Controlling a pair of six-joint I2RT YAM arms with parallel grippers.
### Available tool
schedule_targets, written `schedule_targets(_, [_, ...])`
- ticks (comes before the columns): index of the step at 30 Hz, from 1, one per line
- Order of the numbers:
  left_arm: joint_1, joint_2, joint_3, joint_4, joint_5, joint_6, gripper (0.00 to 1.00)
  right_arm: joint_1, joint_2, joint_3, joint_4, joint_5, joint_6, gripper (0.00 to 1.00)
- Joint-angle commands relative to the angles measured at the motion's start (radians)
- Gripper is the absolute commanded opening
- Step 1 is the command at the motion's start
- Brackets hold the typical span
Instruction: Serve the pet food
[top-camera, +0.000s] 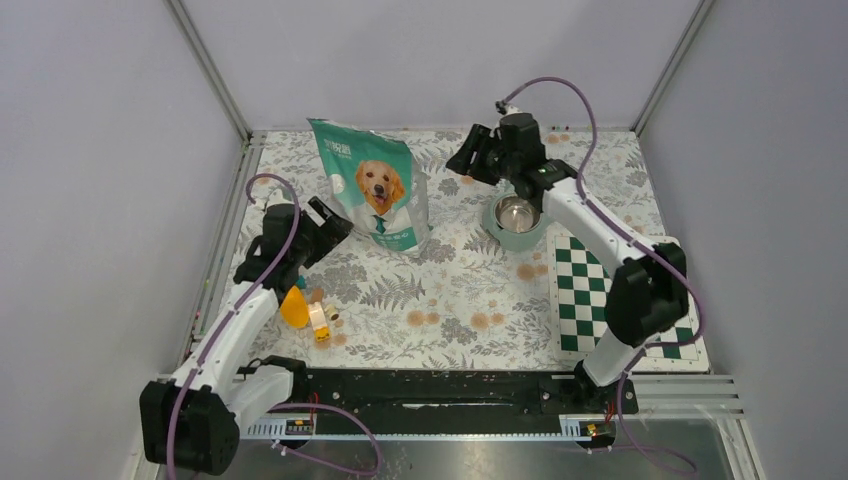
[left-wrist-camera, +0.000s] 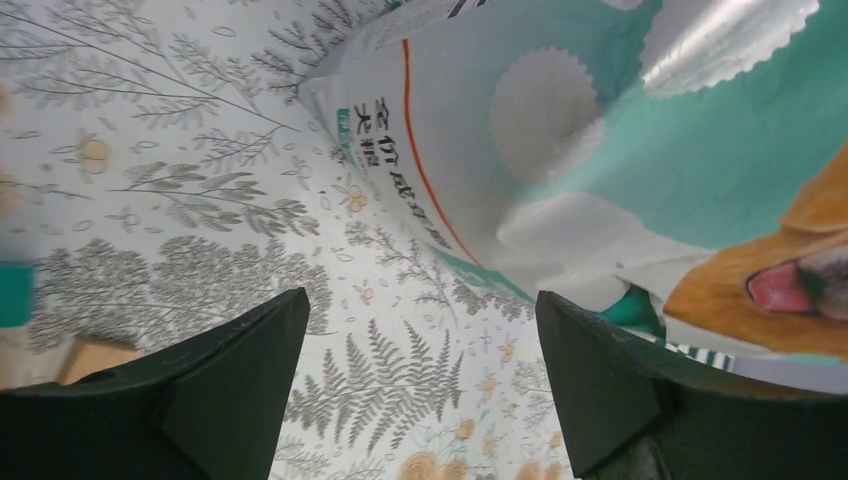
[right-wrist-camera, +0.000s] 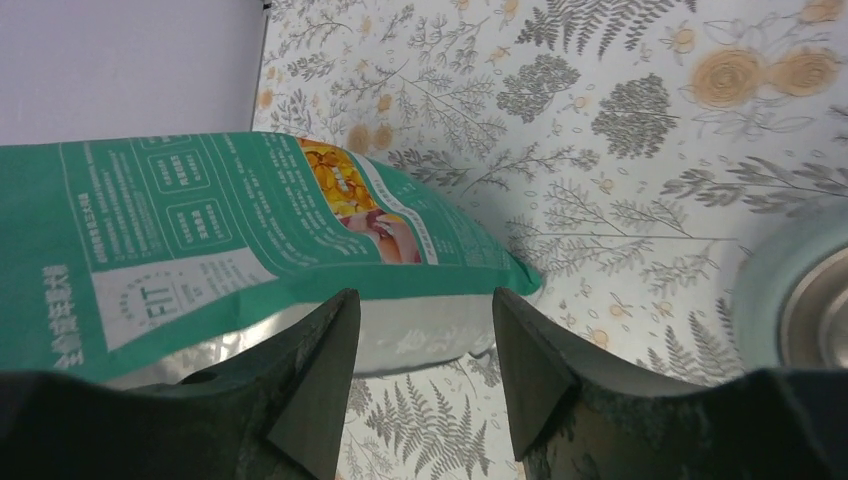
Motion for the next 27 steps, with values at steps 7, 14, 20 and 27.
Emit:
schedule_targets(7, [0.027,0.194,0.047,0.08,0.077,-0.122,0.66,0.078,0.402,0.481,-0.259,0.028,0.012,0.55])
schedule_targets(14, [0.029,0.281,0.039,0.133,0.078,-0.103,0.49,0.093,0.601,0.67,-0.28,-0.153,-0.048,0.54])
schedule_targets(20, [0.033,0.361,0.071,0.169,0.136,-0.052,0.48,0.143,0.551,0.553,-0.2,-0.218,-0.13,0.49])
schedule_targets(27, [0.037,0.44,0.15,0.161,0.258,0.025,0.48,0.17,0.375,0.235,0.001,-0.236,-0.057,0.48])
